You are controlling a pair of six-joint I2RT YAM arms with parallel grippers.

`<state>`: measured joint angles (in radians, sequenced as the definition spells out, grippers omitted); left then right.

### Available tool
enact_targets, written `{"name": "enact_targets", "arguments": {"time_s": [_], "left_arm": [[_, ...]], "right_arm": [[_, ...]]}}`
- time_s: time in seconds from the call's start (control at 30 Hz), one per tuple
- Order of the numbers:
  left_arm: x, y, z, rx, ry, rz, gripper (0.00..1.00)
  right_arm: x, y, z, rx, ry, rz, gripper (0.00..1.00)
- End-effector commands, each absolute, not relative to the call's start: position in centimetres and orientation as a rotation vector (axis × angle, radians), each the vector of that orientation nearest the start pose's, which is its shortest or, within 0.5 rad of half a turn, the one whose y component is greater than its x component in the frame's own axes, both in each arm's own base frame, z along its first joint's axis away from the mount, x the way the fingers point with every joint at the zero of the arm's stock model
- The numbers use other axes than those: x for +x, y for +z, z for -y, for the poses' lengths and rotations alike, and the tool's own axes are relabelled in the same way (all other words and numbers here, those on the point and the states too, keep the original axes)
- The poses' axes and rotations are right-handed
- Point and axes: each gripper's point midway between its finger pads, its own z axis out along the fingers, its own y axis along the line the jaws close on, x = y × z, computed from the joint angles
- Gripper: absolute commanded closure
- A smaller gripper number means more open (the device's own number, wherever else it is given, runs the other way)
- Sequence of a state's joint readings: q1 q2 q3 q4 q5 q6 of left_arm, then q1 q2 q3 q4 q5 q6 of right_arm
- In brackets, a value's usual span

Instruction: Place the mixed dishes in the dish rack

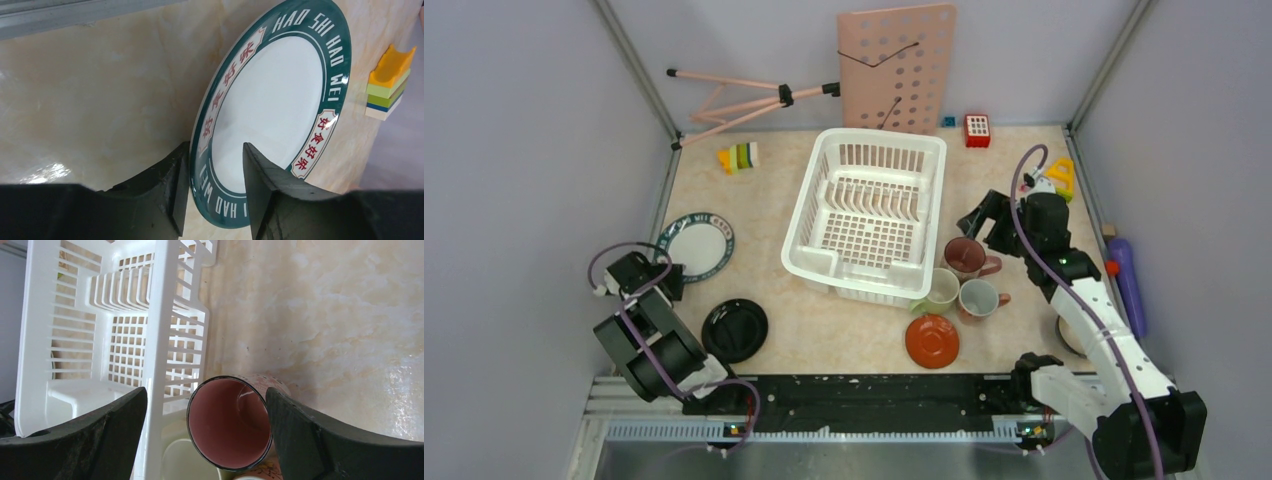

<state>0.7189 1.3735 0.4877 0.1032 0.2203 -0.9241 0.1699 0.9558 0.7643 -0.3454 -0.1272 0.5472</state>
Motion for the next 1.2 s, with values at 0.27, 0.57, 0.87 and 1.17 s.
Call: {"name": "enact_targets", "arguments": {"time_s": [0.27, 0.57, 0.87, 1.17], "left_arm": [[29.5, 2.9, -16.1, -1.611, -0.376, -1.657, 1.0], [30.6, 10.0, -13.4, -1.393, -0.288, -1.608, 1.0], [30.8, 21.7, -11.4, -1.147, -0.121, -1.472, 1.0], [31.5, 30.4, -8.6, -0.946, -0.116, -1.441, 1.0]], "right_arm": [[30.0, 21.5, -9.6, 0.316, 0.57, -2.041, 0.13], [30.5, 21.8, -9.6, 0.327, 0.568, -2.028, 0.13], [30.7, 21.7, -9.4, 0.334, 0.557, -2.029, 0.13], [31.0, 21.8, -9.6, 0.336, 0.568, -2.026, 0.12]]}}
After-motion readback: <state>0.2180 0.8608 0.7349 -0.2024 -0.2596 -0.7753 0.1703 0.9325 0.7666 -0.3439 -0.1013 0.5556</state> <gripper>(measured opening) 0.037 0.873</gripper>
